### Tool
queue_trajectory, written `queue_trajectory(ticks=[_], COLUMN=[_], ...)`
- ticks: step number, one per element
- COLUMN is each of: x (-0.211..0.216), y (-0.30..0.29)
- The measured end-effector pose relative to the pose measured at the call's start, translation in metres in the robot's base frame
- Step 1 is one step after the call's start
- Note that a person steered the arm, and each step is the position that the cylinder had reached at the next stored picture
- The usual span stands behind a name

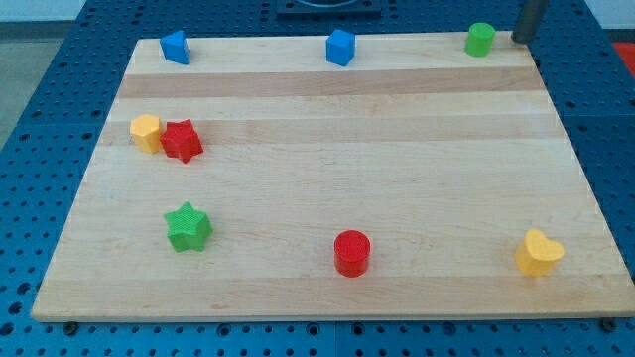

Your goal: Move the green circle towards the top of the red circle

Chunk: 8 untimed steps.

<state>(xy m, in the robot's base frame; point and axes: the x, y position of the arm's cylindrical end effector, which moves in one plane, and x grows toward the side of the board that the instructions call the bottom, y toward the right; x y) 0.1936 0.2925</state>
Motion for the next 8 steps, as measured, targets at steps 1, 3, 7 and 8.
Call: queue_trajectory(ticks=[1, 3, 7, 8], x=[-0.002, -0.001, 0.057, 0.081], y=[-0.006, -0.061, -0.101, -0.118])
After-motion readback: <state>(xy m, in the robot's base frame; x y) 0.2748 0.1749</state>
